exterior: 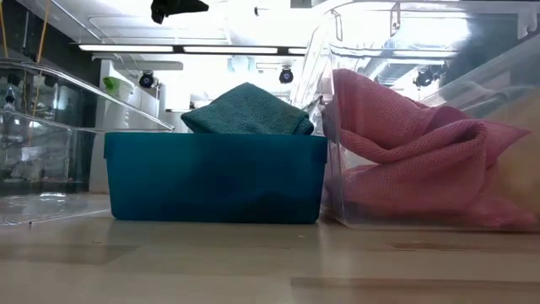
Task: Sort microfiber towel by color & place in baskets
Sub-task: Put the blue microfiber cloth into the dark blue bin, then put the left yellow microfiber cloth into the left transparent bin
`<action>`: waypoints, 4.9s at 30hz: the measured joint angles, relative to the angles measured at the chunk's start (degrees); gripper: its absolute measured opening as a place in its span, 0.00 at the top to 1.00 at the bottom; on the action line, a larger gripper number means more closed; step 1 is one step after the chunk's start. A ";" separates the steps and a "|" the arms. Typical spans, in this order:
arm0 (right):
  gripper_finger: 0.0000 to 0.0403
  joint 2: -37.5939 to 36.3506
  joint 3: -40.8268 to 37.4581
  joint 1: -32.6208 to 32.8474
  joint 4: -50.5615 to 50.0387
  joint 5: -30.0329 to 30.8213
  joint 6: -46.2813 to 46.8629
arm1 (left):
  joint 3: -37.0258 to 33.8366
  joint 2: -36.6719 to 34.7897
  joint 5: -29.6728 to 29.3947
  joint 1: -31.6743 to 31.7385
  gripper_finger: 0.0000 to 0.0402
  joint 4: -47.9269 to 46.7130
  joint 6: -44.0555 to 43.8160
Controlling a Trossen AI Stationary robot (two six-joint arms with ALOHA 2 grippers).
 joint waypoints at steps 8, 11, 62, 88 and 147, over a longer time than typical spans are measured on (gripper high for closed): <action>1.00 0.41 11.40 -1.59 18.97 21.55 -27.12 | 0.00 -0.17 0.46 0.00 0.41 9.55 0.10; 1.00 1.99 13.46 -3.80 33.75 24.42 -46.14 | 0.00 -0.87 0.59 0.00 0.41 15.35 2.96; 1.00 47.21 14.63 -30.27 50.09 -11.91 -60.02 | 0.02 -7.89 -1.36 0.00 0.41 26.21 9.16; 0.99 62.45 14.65 -30.40 44.96 -22.64 -58.46 | 0.02 -7.89 -1.36 0.00 0.41 24.63 6.86; 0.16 7.58 -16.70 -7.90 21.16 8.32 -33.09 | 26.45 30.68 4.41 -52.92 0.41 -36.72 -55.39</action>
